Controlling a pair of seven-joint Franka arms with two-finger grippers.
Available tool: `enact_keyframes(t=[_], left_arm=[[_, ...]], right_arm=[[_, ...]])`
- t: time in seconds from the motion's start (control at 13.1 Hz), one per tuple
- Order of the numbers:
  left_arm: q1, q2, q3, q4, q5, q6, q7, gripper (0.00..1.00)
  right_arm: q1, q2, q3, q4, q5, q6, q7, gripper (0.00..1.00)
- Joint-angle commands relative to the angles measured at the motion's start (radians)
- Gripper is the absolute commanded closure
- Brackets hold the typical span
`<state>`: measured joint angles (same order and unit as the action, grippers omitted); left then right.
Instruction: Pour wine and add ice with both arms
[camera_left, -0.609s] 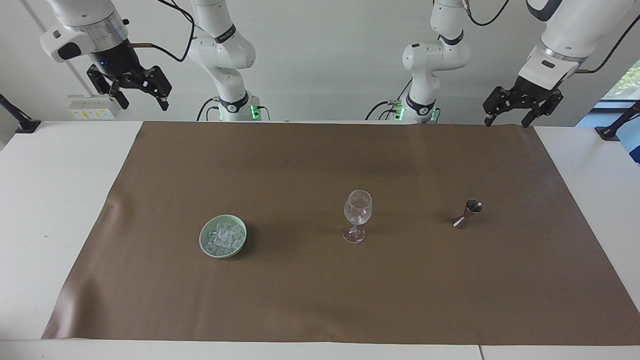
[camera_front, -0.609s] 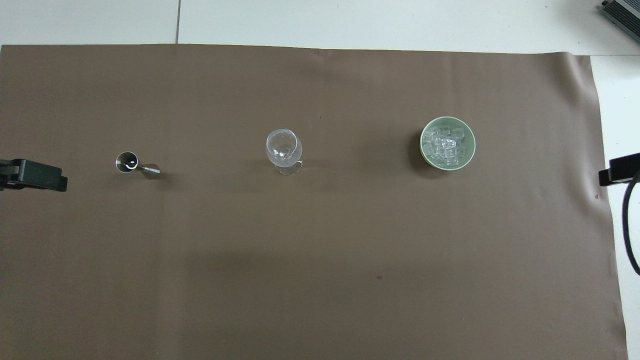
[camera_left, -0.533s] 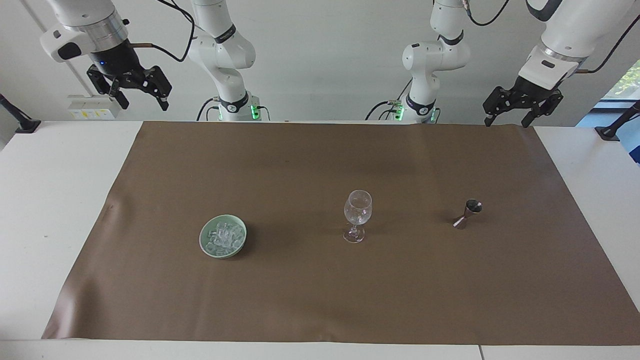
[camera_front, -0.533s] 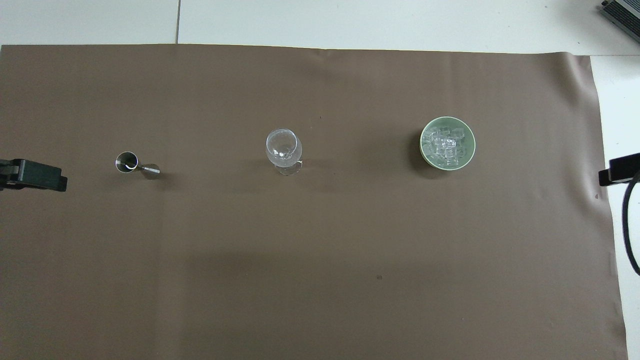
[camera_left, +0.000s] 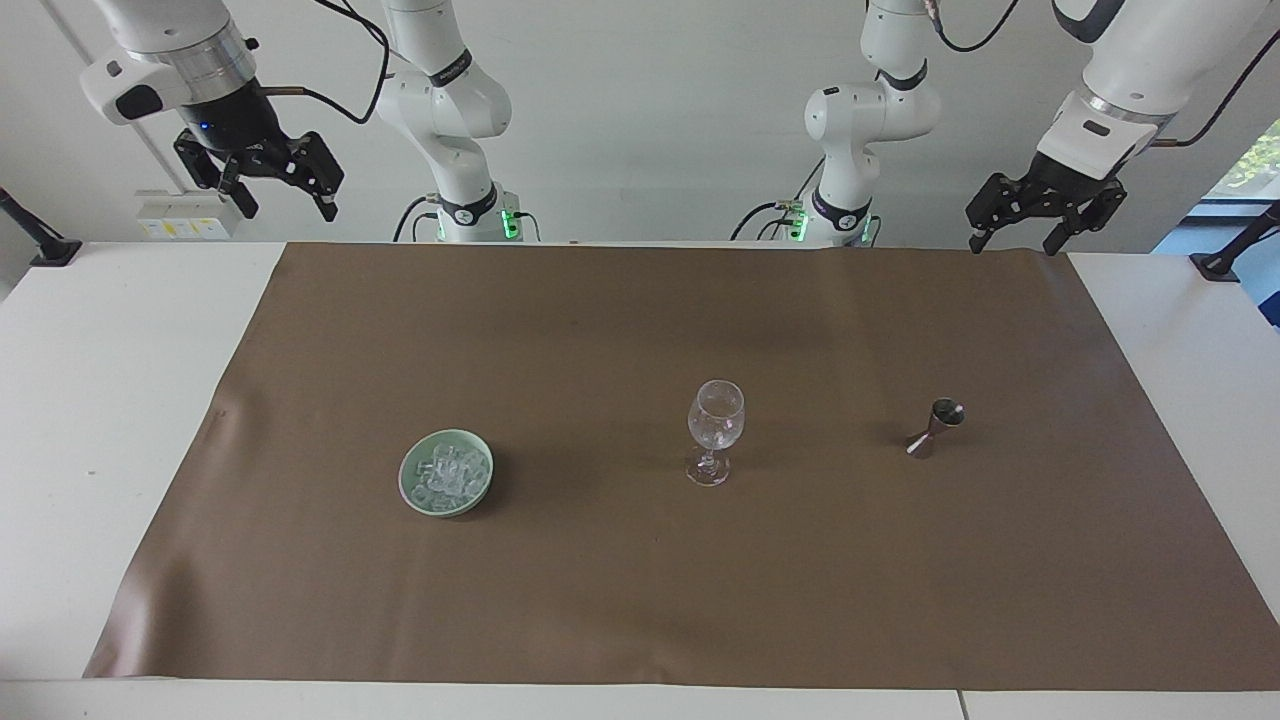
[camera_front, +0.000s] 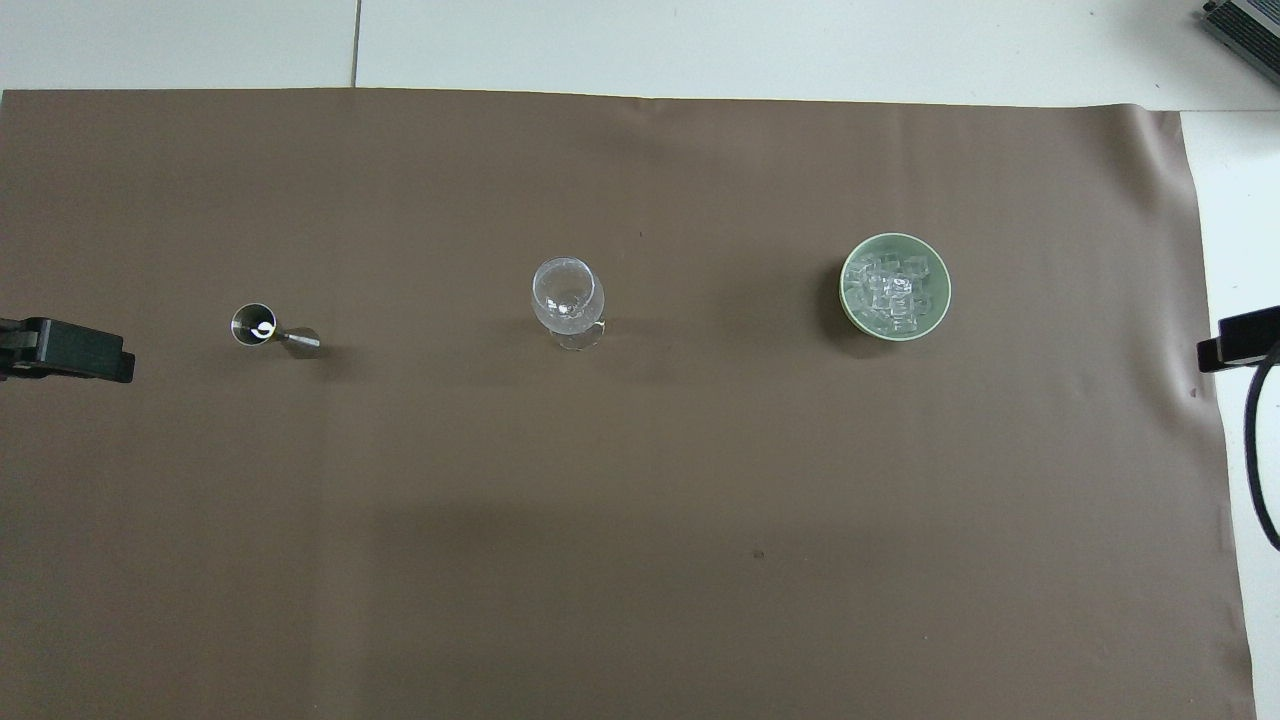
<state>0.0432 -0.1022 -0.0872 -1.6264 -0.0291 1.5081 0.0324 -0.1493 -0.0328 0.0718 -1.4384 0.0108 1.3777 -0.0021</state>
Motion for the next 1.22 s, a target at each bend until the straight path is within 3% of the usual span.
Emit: enact_keyframes(t=[0.0, 1.14], left_arm=[[-0.008, -0.011, 0.006, -0.007, -0.008, 0.006, 0.0, 0.0], [0.012, 0.009, 0.014, -0.03, -0.072, 0.052, -0.181, 0.0]], right_arm=[[-0.006, -0.016, 0.002, -0.02, 0.014, 0.006, -0.013, 0.0], [-0.006, -0.016, 0.002, -0.02, 0.014, 0.006, -0.013, 0.0]])
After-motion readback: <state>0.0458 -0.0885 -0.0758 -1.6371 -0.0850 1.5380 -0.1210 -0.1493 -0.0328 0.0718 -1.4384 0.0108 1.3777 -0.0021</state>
